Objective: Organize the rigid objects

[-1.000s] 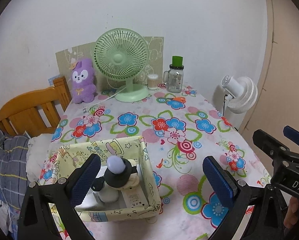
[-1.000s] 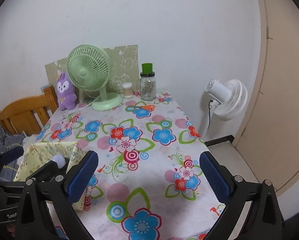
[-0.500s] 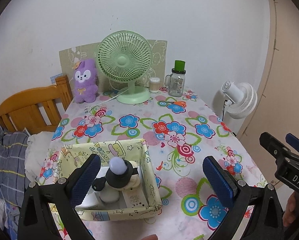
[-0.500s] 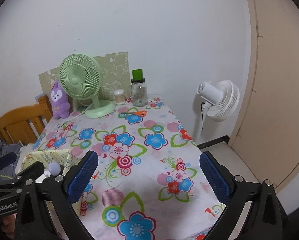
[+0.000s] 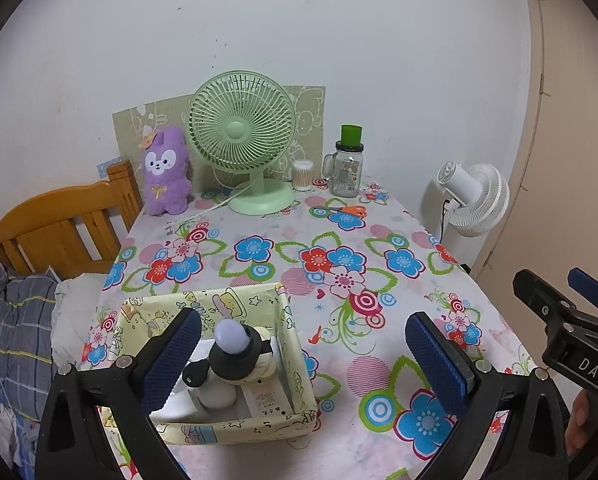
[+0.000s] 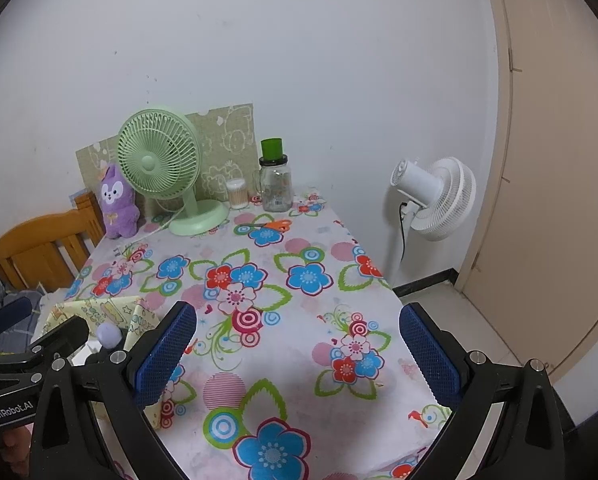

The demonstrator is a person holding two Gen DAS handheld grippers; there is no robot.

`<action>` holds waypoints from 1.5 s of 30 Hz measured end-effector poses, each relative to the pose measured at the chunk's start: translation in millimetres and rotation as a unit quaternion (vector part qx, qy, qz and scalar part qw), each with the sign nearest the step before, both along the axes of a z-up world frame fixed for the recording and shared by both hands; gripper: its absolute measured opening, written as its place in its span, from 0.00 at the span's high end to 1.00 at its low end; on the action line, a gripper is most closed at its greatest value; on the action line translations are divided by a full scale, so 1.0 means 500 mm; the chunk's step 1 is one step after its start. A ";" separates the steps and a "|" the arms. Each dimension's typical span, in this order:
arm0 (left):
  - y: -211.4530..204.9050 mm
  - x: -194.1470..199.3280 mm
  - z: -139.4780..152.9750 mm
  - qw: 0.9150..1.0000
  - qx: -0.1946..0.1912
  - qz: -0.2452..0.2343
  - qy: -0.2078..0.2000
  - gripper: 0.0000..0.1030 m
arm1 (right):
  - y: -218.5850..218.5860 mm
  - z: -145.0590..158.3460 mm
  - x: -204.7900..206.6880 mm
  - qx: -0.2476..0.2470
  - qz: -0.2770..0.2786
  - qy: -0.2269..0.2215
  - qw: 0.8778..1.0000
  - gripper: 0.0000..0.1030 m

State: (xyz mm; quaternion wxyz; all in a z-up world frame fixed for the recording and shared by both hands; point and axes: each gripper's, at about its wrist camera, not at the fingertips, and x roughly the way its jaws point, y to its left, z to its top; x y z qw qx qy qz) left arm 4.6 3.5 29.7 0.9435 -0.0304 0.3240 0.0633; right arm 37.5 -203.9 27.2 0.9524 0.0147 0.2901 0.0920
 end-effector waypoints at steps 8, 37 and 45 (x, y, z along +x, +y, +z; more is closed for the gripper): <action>-0.001 -0.002 0.003 1.000 -0.003 0.000 -0.002 0.00 | 0.005 0.008 -0.010 0.000 0.006 -0.005 1.000 0.00; 0.012 -0.008 0.007 1.000 -0.005 0.006 -0.005 0.00 | 0.030 0.014 -0.018 -0.003 0.019 -0.018 1.000 0.00; 0.013 -0.003 -0.001 1.000 -0.008 0.006 -0.001 0.00 | 0.031 0.014 -0.017 -0.004 0.017 -0.019 1.000 0.00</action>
